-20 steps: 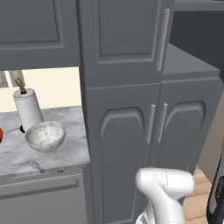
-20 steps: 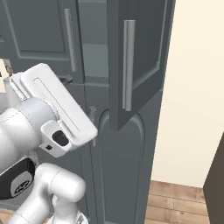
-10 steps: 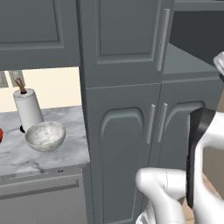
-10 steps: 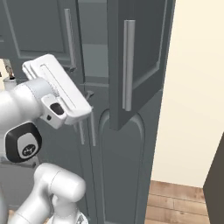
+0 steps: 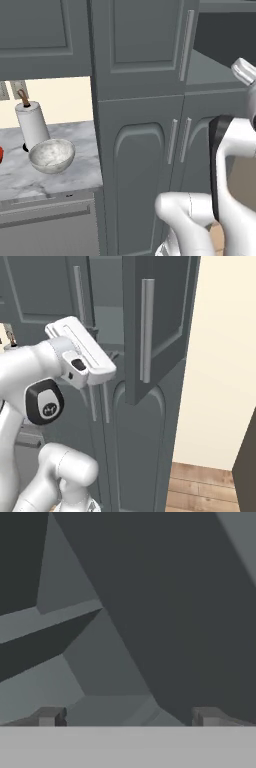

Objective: Open the cabinet. Pick the bowls from the counter and place them in the cabinet. Then close the cabinet.

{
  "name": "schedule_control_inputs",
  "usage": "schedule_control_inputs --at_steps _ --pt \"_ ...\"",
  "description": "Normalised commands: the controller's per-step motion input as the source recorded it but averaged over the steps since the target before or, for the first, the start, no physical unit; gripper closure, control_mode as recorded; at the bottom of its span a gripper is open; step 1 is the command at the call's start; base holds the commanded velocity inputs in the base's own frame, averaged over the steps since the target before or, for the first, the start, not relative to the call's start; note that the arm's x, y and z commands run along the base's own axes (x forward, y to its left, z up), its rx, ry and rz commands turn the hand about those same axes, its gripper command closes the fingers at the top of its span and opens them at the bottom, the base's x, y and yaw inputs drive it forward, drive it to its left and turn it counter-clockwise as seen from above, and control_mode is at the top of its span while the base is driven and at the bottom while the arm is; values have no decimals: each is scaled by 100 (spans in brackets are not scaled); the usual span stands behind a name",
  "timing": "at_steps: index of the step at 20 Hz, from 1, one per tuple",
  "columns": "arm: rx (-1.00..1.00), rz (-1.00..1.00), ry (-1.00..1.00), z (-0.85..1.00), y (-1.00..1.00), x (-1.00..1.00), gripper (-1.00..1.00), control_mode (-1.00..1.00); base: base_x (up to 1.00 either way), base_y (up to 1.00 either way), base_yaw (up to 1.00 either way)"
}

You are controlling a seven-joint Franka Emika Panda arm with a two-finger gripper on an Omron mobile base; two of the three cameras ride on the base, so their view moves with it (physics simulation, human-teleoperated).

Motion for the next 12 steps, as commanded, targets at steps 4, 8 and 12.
schedule_control_inputs --at_steps 4,8,12 --pt "0 0 10 -28 -38 36 -100 -100 0 0 0" --pt "0 0 16 -42 -33 61 -100 -100 0 0 0" --pt "-1 0 16 -44 -27 68 -100 -100 0 0 0"
